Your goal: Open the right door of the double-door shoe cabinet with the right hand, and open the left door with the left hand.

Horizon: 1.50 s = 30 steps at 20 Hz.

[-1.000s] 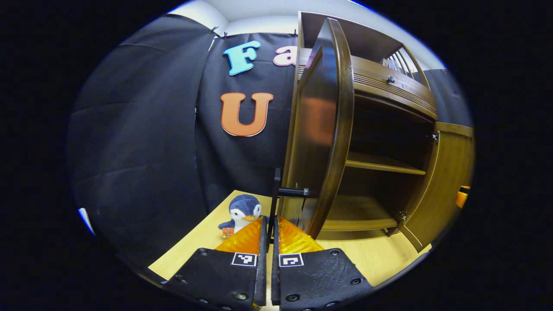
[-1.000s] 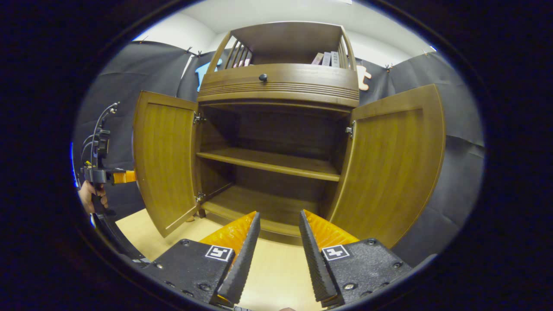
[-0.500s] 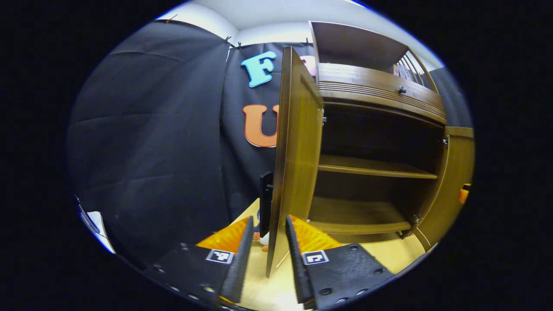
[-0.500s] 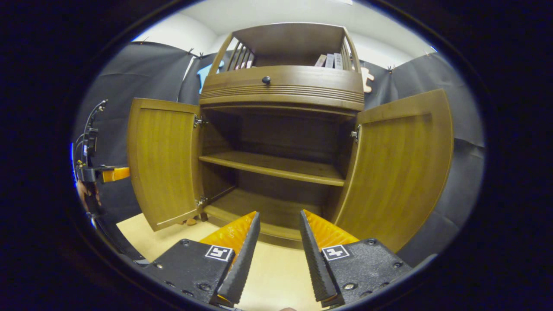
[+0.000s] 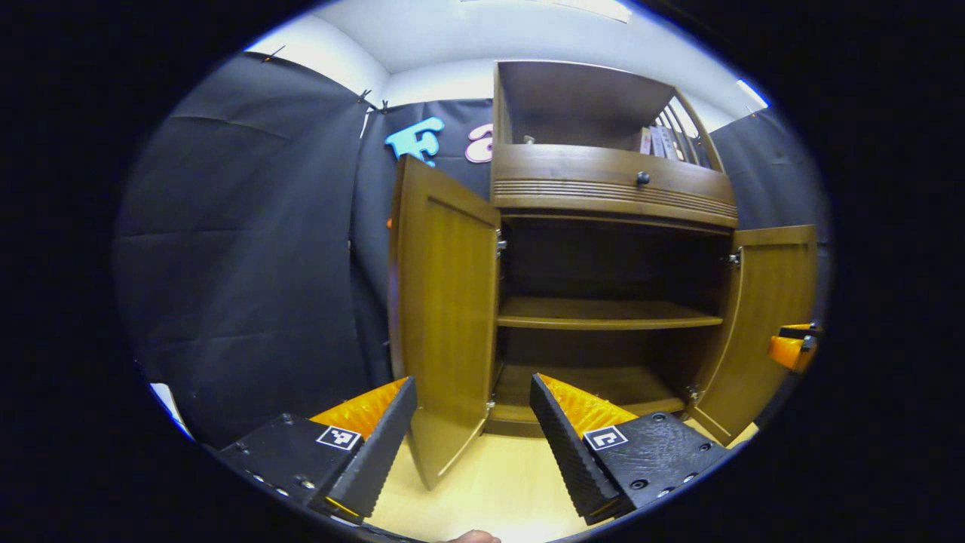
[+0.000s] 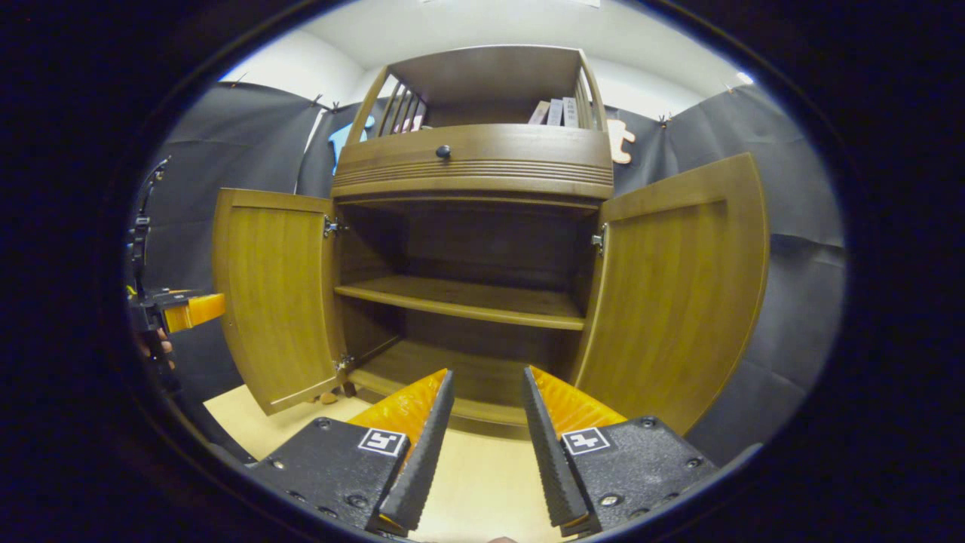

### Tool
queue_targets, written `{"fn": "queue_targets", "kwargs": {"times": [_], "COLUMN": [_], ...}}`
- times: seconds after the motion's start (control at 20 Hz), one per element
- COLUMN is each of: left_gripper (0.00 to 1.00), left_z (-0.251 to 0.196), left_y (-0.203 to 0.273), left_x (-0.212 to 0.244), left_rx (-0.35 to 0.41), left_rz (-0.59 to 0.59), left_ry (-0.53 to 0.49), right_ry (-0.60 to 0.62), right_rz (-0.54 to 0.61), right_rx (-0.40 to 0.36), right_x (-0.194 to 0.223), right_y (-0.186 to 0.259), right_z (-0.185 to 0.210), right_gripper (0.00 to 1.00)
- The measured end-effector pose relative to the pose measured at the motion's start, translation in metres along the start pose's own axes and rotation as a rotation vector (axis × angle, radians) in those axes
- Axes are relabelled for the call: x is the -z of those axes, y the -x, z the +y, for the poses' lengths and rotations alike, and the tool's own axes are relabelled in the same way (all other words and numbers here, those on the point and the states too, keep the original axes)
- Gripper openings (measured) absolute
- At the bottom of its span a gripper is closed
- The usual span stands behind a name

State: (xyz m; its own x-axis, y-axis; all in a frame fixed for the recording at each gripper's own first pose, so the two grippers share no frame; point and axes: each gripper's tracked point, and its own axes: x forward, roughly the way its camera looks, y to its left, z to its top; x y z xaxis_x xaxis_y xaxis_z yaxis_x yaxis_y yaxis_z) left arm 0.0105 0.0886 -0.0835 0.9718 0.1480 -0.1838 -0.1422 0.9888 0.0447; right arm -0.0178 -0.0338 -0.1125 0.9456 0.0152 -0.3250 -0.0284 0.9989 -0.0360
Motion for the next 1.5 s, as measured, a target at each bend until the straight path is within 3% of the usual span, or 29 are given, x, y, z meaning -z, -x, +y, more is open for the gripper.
{"fn": "queue_targets", "kwargs": {"times": [0.05, 0.2, 0.25, 0.3, 0.4, 0.45, 0.5, 0.6, 0.8, 0.9, 0.95, 1.3, 1.5], "left_gripper": [0.94, 0.95, 1.0, 1.0, 0.84, 0.95, 1.0, 1.0, 0.95, 0.95, 1.0, 1.0, 0.95], "left_z": [-0.01, -0.031, -0.039, -0.047, -0.062, -0.069, -0.076, -0.093, -0.125, -0.131, -0.131, -0.131, -0.121], "left_y": [0.002, 0.008, 0.01, 0.012, 0.016, 0.019, 0.022, 0.028, 0.039, 0.043, 0.045, 0.05, 0.052], "left_x": [-0.006, -0.021, -0.026, -0.027, -0.034, -0.037, -0.04, -0.044, -0.053, -0.061, -0.066, -0.069, -0.068], "left_rx": [0.02, 0.048, 0.064, 0.077, 0.101, 0.108, 0.118, 0.145, 0.194, 0.204, 0.197, 0.177, 0.153], "left_rz": [-0.012, -0.048, -0.056, -0.063, -0.078, -0.087, -0.097, -0.112, -0.122, -0.136, -0.146, -0.163, -0.166], "left_ry": [0.005, 0.005, 0.009, 0.015, 0.023, 0.017, 0.007, -0.01, 0.002, 0.018, 0.013, -0.012, -0.014], "right_ry": [-0.003, -0.01, -0.014, -0.019, -0.025, -0.029, -0.029, -0.028, -0.03, -0.035, -0.039, -0.051, -0.056], "right_rz": [-0.006, -0.026, -0.034, -0.042, -0.055, -0.062, -0.069, -0.084, -0.103, -0.116, -0.124, -0.16, -0.177], "right_rx": [0.002, 0.011, 0.011, 0.011, 0.011, 0.012, 0.012, 0.012, 0.009, 0.008, 0.014, 0.035, 0.036], "right_x": [-0.002, -0.008, -0.012, -0.014, -0.018, -0.021, -0.024, -0.028, -0.036, -0.04, -0.043, -0.058, -0.065], "right_y": [0.002, 0.008, 0.01, 0.012, 0.016, 0.019, 0.022, 0.026, 0.029, 0.033, 0.033, 0.032, 0.027], "right_z": [-0.002, -0.007, -0.008, -0.009, -0.01, -0.011, -0.012, -0.012, -0.013, -0.014, -0.017, -0.027, -0.026], "right_gripper": [0.62, 0.62, 0.62, 0.62, 0.62, 0.63, 0.64, 0.75, 0.82, 0.83, 0.84, 0.84, 0.84]}}
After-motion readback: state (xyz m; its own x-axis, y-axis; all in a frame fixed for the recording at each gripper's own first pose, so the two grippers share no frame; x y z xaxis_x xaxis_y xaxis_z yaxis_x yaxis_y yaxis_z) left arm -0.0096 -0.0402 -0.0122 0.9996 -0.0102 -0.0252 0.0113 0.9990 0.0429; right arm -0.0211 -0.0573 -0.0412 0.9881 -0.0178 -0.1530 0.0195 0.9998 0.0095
